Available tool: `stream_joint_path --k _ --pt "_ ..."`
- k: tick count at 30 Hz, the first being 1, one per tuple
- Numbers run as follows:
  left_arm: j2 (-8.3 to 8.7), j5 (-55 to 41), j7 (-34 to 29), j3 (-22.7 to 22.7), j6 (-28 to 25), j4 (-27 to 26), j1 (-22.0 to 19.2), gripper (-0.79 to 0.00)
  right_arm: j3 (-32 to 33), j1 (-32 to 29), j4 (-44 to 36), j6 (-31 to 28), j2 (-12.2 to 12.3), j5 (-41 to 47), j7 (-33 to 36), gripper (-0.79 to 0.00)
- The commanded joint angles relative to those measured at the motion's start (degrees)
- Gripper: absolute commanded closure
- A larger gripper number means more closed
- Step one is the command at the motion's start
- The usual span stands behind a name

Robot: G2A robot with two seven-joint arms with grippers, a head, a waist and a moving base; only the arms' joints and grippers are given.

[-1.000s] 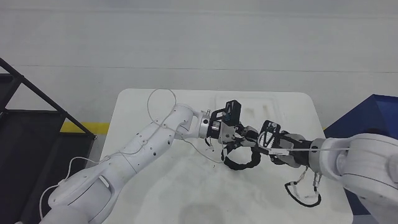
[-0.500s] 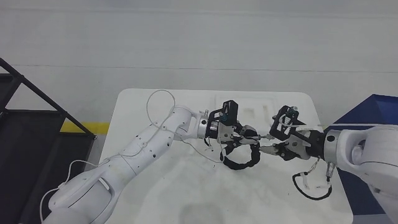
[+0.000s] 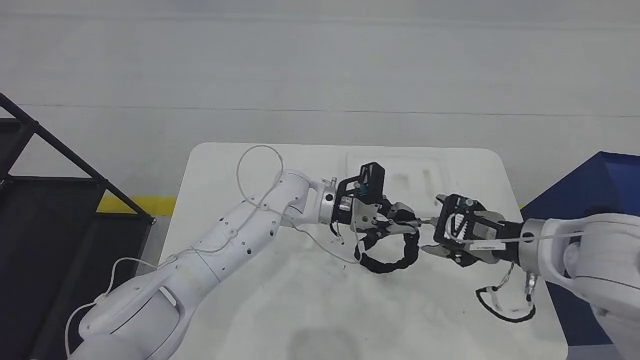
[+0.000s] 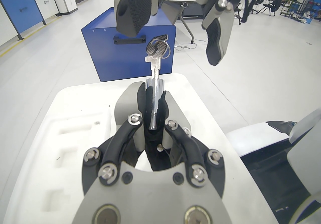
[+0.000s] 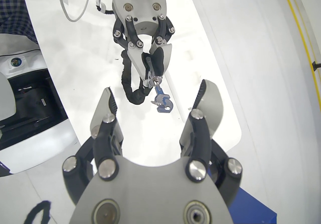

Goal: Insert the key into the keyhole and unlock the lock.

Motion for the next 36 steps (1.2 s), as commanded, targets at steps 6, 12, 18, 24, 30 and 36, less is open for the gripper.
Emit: stream_joint_path --k 6,12,18,24,30,36 --pt "-0.04 -0.31 -0.20 0.30 0.00 0.05 -0.21 0.000 0.09 -0.55 1.55 -0.84 -0.08 -2.36 -3.30 -0.323" --pt "-0.08 -0.80 -0.35 0.68 0.00 0.15 -0.47 0.000 0.15 -1.72 1.29 -0.86 -0.10 -3.11 -4.71 0.000" --pt "-0.14 -1.31 -0.12 1.17 0.00 0.55 -0.79 0.000 0.39 -2.57 1.15 -0.82 -0.11 -2.68 -5.60 0.000" --pt "-0.20 -1.03 0.38 1.29 0.00 0.96 -1.23 0.000 1.20 -3.42 2.70 3.26 -0.20 5.50 -5.63 0.000" --pt "-0.32 0.28 1.36 1.01 0.00 0.82 -1.12 0.000 1.57 -2.86 2.72 11.40 -0.23 13.46 -1.07 0.000" --pt "-0.37 3.96 3.22 -0.03 0.47 -0.23 -0.56 0.000 1.44 -2.63 2.11 19.29 -0.51 18.14 -0.05 0.000"
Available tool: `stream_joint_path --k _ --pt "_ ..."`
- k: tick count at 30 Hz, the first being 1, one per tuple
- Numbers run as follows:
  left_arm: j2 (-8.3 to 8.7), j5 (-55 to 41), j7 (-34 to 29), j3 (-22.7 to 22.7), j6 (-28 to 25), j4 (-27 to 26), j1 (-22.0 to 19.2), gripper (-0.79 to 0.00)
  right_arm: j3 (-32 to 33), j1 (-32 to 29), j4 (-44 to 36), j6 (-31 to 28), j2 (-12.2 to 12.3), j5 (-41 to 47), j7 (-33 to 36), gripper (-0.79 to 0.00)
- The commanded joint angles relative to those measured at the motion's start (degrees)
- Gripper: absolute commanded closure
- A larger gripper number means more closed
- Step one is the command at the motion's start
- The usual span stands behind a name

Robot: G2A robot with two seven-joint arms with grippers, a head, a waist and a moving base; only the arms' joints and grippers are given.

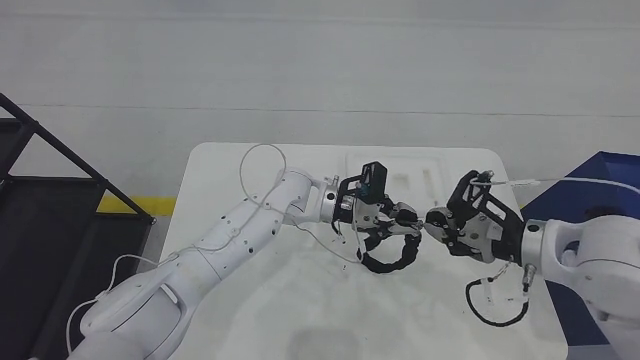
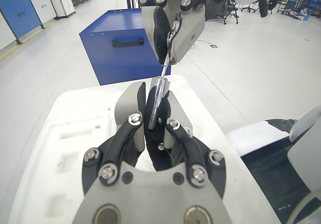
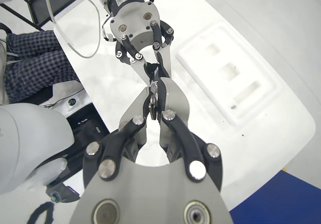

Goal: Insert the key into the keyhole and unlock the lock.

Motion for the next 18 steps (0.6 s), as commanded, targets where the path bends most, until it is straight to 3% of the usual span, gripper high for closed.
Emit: stream_joint_path --k 1,10,18 --pt "0.01 1.60 0.54 -0.34 0.34 -0.44 0.26 0.000 -0.03 -0.06 -0.28 2.53 -0.07 0.96 0.44 0.000" --pt "0.02 7.86 3.09 -1.61 2.15 -2.60 1.37 0.000 -1.14 0.08 0.22 13.71 -0.57 8.03 2.81 0.000" --pt "0.23 13.65 5.68 -2.45 3.48 -4.23 2.28 0.000 -1.64 -0.30 1.27 18.55 -1.15 12.97 0.25 0.000"
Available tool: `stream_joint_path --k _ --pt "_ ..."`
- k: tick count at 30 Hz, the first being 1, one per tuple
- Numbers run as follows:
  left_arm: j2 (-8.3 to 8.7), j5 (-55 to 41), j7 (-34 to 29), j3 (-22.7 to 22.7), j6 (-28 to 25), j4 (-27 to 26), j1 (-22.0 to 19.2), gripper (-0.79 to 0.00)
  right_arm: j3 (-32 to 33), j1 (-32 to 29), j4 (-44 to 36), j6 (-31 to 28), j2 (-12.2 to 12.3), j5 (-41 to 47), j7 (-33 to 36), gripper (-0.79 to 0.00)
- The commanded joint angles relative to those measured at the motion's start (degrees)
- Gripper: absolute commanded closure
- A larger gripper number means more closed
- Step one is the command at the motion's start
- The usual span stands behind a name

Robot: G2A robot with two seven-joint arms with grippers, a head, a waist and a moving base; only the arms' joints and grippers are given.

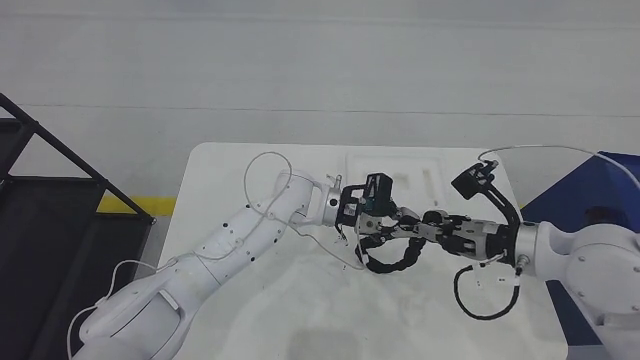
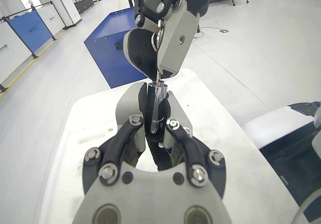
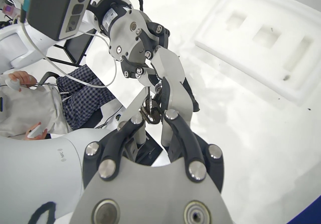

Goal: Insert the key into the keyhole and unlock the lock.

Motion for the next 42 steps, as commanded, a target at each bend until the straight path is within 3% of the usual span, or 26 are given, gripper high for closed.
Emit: stream_joint_path --k 1,6,7,8,9,17,27,39,42 --pt "0.04 1.06 0.72 -0.18 0.10 -0.23 0.21 0.000 -0.03 -0.16 0.38 0.63 -0.09 0.66 -0.39 0.000" --pt "0.08 2.66 1.88 -0.73 0.55 -0.17 0.64 0.000 0.34 -0.55 0.87 2.07 -0.22 0.82 -0.88 0.000" --pt "0.08 2.74 2.03 -0.84 0.51 0.01 0.75 0.000 0.53 -0.65 0.83 2.04 -0.23 0.77 -0.93 -0.175" --pt "0.07 2.69 2.15 -0.98 0.51 0.21 0.86 0.000 0.79 -0.71 0.78 1.79 -0.23 0.52 -1.04 -0.453" --pt "0.05 2.50 2.33 -1.11 0.51 0.39 0.99 0.000 1.02 -0.81 0.57 1.42 -0.23 0.29 -1.16 -0.785" --pt "-0.20 0.43 3.77 -2.11 -0.29 1.86 1.78 0.000 4.49 -2.62 -0.50 -3.32 -0.25 -2.24 -5.08 -0.785" --pt "-0.33 -2.38 6.44 -4.06 -0.34 3.52 3.19 0.000 10.44 -9.20 2.63 -17.47 -0.04 -9.51 -9.17 -0.785" --pt "-0.87 -2.55 6.35 -4.28 -2.19 2.16 3.42 0.000 4.74 -14.24 5.54 -24.37 -1.14 -20.00 -19.75 -0.785" --pt "-1.16 -2.71 6.29 -4.10 -2.52 2.36 3.22 0.000 2.82 -14.09 5.56 -26.46 -1.42 -24.75 -22.15 -0.693"
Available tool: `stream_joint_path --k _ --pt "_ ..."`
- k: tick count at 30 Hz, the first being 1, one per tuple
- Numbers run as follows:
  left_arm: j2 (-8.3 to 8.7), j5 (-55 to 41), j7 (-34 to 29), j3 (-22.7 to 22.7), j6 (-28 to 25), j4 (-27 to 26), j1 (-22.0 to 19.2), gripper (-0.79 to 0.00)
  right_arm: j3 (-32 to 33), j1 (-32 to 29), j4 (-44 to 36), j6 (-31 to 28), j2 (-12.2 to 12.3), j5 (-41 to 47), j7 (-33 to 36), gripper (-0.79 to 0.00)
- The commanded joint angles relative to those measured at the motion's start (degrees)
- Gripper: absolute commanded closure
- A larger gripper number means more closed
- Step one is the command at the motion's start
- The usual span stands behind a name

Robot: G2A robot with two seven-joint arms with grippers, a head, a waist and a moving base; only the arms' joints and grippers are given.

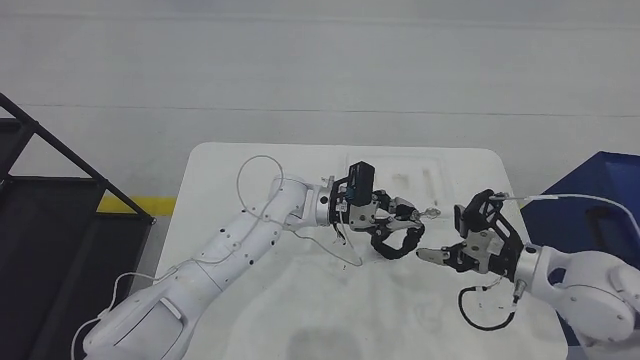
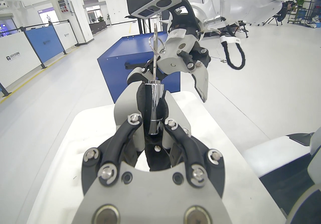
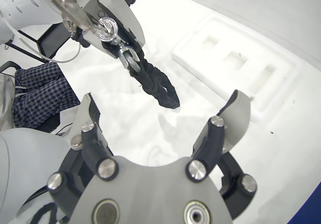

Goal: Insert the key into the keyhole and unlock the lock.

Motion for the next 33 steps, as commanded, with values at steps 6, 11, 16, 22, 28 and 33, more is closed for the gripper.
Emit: stream_joint_path --k 6,11,16,22,28,33 --pt "-0.65 -0.58 0.34 0.36 -1.16 0.66 -0.38 0.000 -2.94 0.66 -1.07 -1.70 -0.56 -6.36 -3.25 -0.409" --pt "-1.12 -0.76 0.64 0.83 -1.25 1.45 -0.55 0.000 -4.31 1.47 -0.45 -1.33 -1.00 -8.32 -5.16 -0.037" --pt "-1.30 -0.97 1.71 0.77 -1.25 2.29 -0.57 0.000 -4.90 1.95 -0.38 -0.99 -1.22 -8.91 -3.95 0.000" --pt "-1.04 -2.40 3.77 0.86 -1.25 4.37 -0.60 0.000 -3.73 1.83 -1.31 -0.23 -1.14 -11.09 -0.25 0.000" --pt "0.30 0.49 2.74 -1.21 -1.25 5.33 0.76 0.000 -2.51 2.47 -3.32 1.73 -0.73 -15.82 10.00 0.000" --pt "2.07 3.61 -1.33 -2.37 -1.25 3.62 3.76 0.000 -5.75 5.45 -2.83 0.59 -0.85 -18.21 16.60 0.000"
